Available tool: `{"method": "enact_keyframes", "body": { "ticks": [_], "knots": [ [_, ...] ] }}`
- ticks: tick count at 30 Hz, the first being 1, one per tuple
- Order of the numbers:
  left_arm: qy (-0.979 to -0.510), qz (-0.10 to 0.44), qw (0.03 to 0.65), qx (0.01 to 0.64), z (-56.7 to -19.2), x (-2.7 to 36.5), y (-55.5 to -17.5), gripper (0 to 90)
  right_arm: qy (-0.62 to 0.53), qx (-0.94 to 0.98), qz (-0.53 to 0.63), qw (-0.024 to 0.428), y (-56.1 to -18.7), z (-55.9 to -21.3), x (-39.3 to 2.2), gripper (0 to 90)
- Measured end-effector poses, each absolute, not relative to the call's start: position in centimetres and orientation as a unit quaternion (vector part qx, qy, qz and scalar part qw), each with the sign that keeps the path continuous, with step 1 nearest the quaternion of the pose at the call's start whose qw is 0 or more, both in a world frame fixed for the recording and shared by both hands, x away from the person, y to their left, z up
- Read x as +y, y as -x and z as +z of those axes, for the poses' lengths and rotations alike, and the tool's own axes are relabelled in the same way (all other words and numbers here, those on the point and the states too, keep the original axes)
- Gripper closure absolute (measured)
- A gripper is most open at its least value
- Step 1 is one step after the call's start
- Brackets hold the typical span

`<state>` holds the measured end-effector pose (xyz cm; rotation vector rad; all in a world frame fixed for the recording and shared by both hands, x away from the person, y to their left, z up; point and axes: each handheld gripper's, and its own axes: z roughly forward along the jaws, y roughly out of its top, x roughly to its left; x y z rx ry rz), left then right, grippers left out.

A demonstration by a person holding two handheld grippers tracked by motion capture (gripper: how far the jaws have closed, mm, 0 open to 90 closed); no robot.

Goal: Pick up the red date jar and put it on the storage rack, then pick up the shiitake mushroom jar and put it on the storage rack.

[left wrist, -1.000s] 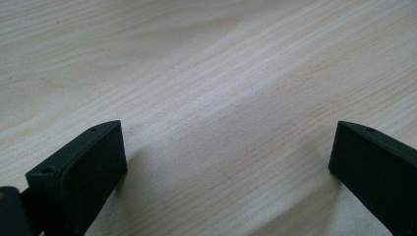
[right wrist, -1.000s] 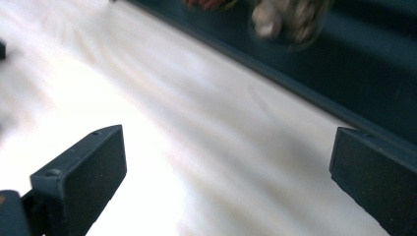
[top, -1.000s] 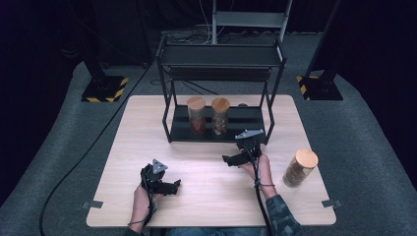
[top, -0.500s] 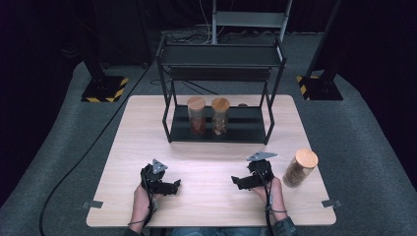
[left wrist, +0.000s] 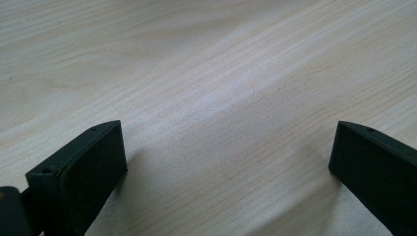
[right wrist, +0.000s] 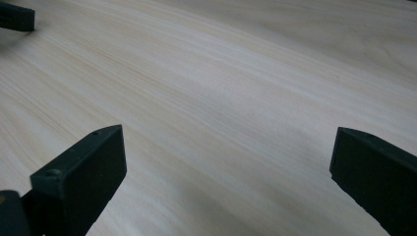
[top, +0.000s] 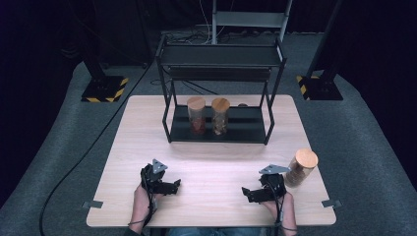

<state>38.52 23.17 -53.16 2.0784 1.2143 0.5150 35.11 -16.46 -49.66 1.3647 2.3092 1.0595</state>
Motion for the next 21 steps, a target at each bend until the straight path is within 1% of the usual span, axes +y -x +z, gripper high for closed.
{"method": "enact_keyframes", "body": {
  "ticks": [8, 21],
  "knots": [
    [-0.796, 0.197, 0.333, 0.466, -53.2, 23.2, -38.5, 0.1, -0.5, 0.777, 0.358, 0.136, -32.9, -50.0, -19.2, 0.0],
    [-0.795, 0.198, 0.333, 0.466, -53.2, 23.1, -38.5, 0.0, -0.543, 0.755, 0.327, 0.167, -31.0, -49.6, -24.0, 0.0]
  ]
}}
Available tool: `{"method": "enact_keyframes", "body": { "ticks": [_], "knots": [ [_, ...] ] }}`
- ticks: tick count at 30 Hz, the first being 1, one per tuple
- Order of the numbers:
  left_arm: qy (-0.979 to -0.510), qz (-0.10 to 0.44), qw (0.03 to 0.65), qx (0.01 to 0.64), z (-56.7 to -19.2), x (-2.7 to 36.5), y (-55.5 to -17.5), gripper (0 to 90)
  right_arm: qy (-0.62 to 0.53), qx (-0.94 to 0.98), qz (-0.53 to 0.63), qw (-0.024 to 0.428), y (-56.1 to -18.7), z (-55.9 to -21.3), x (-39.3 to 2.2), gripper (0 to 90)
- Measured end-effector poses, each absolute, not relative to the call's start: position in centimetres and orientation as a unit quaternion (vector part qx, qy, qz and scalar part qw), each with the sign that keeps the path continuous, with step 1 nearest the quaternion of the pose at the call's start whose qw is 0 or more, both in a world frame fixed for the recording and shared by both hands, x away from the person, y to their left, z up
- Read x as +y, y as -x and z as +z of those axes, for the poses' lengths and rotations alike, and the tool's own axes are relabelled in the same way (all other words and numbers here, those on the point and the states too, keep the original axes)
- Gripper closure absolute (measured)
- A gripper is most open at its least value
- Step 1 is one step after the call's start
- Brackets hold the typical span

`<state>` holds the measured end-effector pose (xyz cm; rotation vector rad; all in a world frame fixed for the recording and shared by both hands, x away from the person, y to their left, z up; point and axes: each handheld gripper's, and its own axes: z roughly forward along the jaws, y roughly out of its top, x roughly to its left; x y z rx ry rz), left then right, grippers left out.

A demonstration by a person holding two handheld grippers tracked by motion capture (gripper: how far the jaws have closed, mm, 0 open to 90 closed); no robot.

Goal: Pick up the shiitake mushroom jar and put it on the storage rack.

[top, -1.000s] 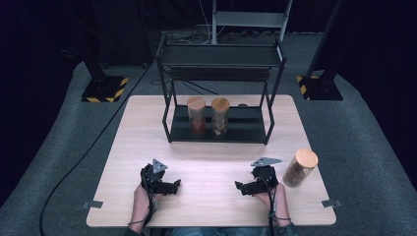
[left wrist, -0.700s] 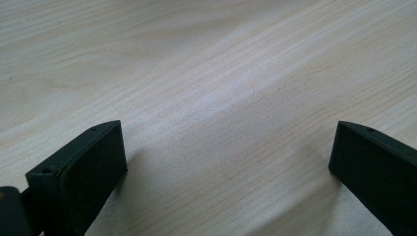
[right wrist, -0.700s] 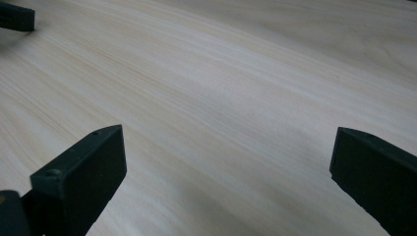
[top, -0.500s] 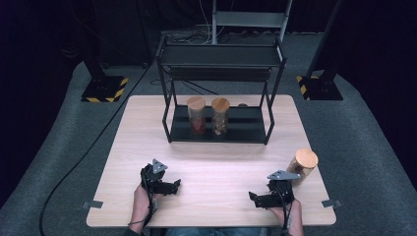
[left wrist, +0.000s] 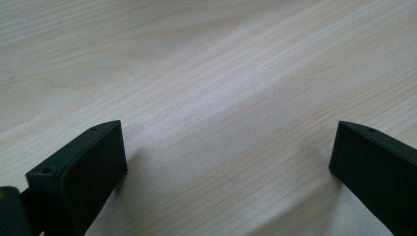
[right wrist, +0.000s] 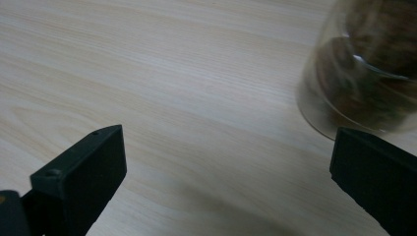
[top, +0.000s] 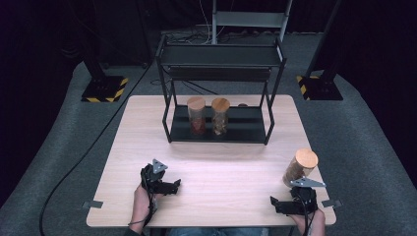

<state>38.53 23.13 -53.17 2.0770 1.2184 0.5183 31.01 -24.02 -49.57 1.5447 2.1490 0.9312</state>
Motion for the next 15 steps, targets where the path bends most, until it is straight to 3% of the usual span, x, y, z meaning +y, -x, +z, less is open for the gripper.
{"method": "enact_keyframes", "body": {
  "ticks": [15],
  "knots": [
    [-0.796, 0.199, 0.332, 0.466, -53.2, 23.1, -38.5, 0.0, -0.589, 0.706, 0.311, 0.24, -31.7, -48.8, -27.8, 0.0]
  ]
}}
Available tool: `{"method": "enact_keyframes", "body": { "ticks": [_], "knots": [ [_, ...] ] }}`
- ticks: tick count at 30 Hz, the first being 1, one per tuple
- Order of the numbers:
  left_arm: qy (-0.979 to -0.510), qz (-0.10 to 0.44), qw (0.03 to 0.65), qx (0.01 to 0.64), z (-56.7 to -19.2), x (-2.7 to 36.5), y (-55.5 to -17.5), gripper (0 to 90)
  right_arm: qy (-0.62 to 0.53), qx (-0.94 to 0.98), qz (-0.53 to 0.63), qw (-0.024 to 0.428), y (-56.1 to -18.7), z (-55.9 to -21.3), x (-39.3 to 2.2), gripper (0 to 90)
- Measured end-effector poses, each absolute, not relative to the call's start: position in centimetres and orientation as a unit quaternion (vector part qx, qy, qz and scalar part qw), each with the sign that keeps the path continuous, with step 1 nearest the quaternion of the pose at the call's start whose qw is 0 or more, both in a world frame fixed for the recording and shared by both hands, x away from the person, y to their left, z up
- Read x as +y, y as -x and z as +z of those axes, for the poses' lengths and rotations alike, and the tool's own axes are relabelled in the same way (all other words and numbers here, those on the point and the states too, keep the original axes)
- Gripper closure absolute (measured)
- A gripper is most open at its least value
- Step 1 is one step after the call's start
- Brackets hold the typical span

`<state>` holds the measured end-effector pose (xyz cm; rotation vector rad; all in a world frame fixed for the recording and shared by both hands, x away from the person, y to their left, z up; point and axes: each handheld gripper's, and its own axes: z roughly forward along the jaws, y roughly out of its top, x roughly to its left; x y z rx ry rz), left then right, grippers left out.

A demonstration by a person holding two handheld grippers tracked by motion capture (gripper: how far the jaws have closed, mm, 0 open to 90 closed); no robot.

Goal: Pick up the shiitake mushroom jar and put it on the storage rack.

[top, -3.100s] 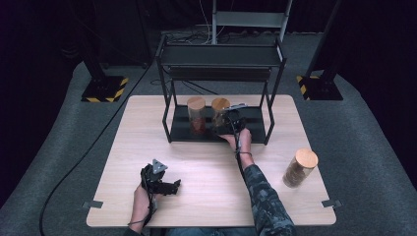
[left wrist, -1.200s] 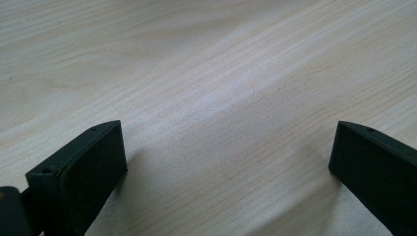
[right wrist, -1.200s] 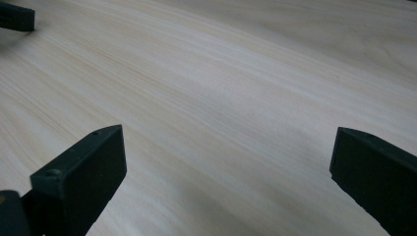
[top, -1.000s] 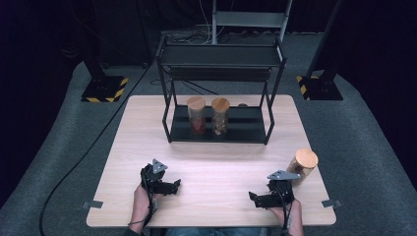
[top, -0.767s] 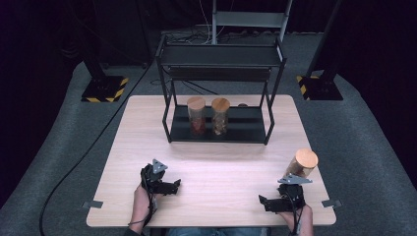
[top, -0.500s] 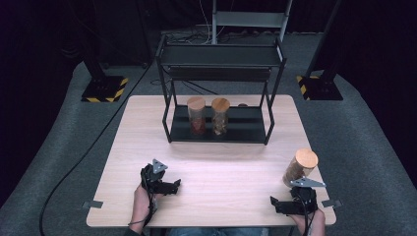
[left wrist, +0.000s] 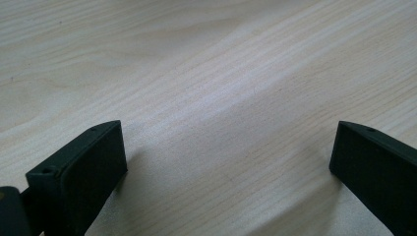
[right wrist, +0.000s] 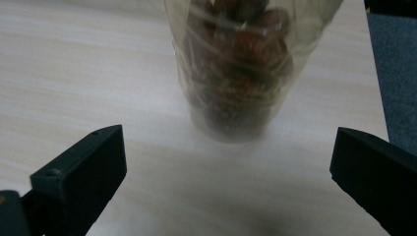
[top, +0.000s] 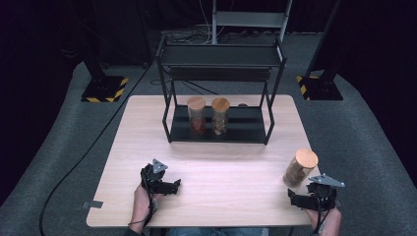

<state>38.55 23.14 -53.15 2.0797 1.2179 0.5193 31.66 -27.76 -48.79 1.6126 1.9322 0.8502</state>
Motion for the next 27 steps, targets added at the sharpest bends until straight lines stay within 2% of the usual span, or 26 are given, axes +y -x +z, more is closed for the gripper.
{"method": "enact_keyframes", "body": {
  "ticks": [15, 27],
  "knots": [
    [-0.794, 0.199, 0.332, 0.469, -53.2, 23.1, -38.6, 0.0, -0.554, 0.67, 0.38, 0.316, -34.1, -48.1, -27.6, 0.0],
    [-0.794, 0.2, 0.332, 0.469, -53.2, 23.1, -38.6, 0.0, -0.537, 0.663, 0.42, 0.309, -35.6, -49.6, -27.6, 0.0]
  ]
}}
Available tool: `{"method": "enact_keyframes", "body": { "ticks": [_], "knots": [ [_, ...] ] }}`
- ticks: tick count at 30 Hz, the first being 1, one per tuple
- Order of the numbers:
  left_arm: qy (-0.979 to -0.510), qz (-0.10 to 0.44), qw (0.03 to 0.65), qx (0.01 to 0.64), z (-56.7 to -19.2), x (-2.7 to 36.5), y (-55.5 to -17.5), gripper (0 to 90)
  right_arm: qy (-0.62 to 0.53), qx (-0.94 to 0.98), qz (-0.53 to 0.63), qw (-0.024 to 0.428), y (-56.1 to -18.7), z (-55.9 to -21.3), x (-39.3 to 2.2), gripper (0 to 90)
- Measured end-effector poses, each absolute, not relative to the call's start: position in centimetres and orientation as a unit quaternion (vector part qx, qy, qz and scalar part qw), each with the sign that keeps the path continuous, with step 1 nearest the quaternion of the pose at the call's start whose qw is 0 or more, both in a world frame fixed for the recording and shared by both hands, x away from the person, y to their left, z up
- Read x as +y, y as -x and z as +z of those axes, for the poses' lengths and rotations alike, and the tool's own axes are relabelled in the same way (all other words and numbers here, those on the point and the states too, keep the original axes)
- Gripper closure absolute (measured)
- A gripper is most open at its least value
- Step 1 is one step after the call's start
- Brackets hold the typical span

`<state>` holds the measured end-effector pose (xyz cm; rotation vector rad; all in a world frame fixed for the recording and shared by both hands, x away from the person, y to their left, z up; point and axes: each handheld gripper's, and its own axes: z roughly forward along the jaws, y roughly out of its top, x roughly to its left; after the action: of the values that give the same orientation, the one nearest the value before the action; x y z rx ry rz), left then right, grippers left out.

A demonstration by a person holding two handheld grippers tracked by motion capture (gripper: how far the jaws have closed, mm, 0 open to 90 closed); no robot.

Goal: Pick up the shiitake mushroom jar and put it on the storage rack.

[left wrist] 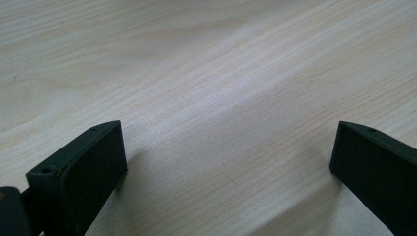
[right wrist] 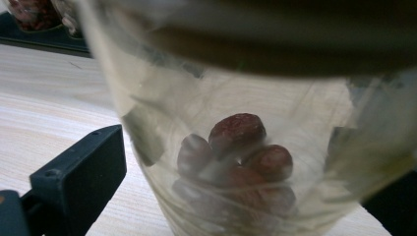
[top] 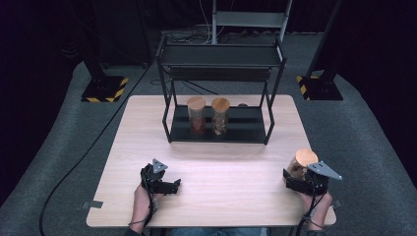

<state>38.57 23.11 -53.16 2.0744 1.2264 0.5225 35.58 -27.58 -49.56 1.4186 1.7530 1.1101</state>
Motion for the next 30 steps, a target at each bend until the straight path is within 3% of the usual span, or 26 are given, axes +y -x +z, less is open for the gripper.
{"method": "enact_keyframes", "body": {
  "ticks": [2, 4, 7, 30],
  "knots": [
    [-0.794, 0.2, 0.331, 0.469, -53.2, 23.1, -38.6, 0.0, -0.539, 0.659, 0.423, 0.309, -35.8, -49.9, -27.6, 3.4],
    [-0.794, 0.2, 0.332, 0.469, -53.2, 23.1, -38.6, 0.0, -0.539, 0.655, 0.428, 0.312, -35.8, -50.1, -27.6, 14.0],
    [-0.794, 0.199, 0.331, 0.469, -53.2, 23.1, -38.6, 0.0, -0.543, 0.645, 0.436, 0.313, -35.8, -50.3, -27.8, 22.4],
    [-0.794, 0.201, 0.331, 0.468, -53.2, 23.1, -38.5, 0.1, -0.526, 0.641, 0.453, 0.328, -34.7, -49.3, -27.6, 24.3]
  ]
}}
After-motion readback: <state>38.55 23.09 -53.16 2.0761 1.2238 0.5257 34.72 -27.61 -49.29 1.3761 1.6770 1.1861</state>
